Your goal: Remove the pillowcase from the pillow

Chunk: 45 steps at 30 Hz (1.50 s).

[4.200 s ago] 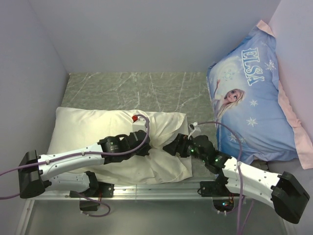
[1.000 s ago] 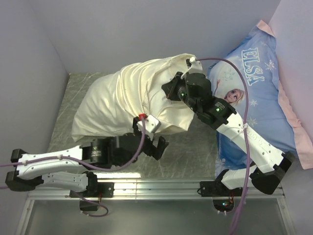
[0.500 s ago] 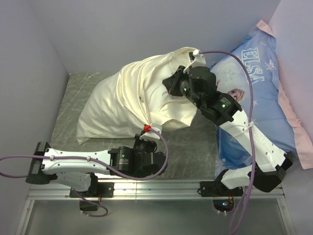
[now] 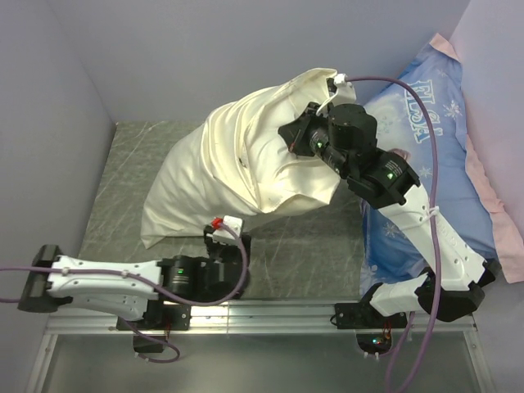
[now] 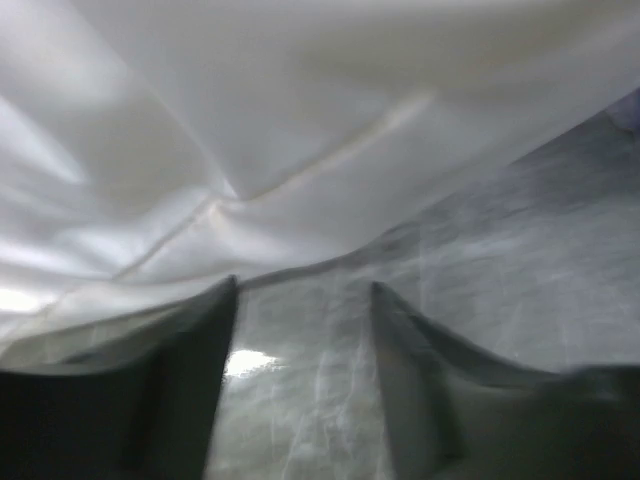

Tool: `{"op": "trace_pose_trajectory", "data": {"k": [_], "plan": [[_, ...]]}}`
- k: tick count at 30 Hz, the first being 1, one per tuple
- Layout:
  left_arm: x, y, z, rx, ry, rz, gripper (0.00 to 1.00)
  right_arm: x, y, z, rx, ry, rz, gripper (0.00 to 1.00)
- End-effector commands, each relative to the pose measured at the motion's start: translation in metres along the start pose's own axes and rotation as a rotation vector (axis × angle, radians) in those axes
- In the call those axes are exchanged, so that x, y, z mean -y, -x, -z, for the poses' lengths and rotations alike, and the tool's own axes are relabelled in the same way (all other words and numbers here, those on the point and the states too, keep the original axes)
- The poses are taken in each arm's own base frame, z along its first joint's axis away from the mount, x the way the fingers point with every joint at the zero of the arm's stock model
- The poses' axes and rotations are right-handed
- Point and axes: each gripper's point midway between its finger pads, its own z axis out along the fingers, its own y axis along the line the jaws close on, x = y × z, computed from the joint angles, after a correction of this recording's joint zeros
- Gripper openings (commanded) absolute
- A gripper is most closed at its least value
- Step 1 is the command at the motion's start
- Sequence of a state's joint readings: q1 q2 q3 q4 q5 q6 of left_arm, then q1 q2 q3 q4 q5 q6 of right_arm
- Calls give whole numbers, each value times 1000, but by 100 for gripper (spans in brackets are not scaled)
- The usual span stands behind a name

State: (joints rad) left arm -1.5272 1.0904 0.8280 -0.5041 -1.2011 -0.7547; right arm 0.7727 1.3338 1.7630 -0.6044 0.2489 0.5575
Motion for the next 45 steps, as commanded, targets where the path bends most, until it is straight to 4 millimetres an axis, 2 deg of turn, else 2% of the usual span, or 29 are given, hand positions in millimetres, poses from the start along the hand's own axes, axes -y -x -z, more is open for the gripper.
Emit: {"op": "trace_pose_trajectory", "data": {"k": [1,2,4,9,11,12,15,16,22,29,34,37,40,43,45], "plan": [[16,45,18,91,-211,166,75,-31,71,26,213,94,-51,0],[26,55,23,113,-289,208,78,-29,68,23,202,79,-43,0],[20,57,26,140,-308,186,82,-27,68,20,195,64,-32,0],[20,65,23,180,-258,105,82,-26,64,14,173,44,-14,0],[27,66,25,206,-251,63,82,-25,62,10,163,37,-9,0],[33,74,32,237,-268,90,83,-26,62,9,159,35,-7,0],[24,81,28,281,-173,-33,83,-27,61,4,146,29,-1,0],[21,90,28,305,-137,18,83,-27,60,4,142,30,0,0],[20,117,31,368,-78,-6,85,-24,47,-4,114,26,-2,0],[31,126,31,401,-81,-86,84,-23,41,-8,100,26,-4,0],[32,135,29,452,-55,-109,84,-25,39,-9,94,35,-8,0],[41,137,17,455,-65,-135,82,-26,38,-8,90,36,-8,0],[42,137,8,453,-58,-140,76,-26,39,-6,94,35,-7,0],[41,138,6,458,-54,-143,61,-25,42,-4,99,33,-4,0],[40,140,5,460,-56,-143,42,-26,41,-3,99,36,-4,0]]}}
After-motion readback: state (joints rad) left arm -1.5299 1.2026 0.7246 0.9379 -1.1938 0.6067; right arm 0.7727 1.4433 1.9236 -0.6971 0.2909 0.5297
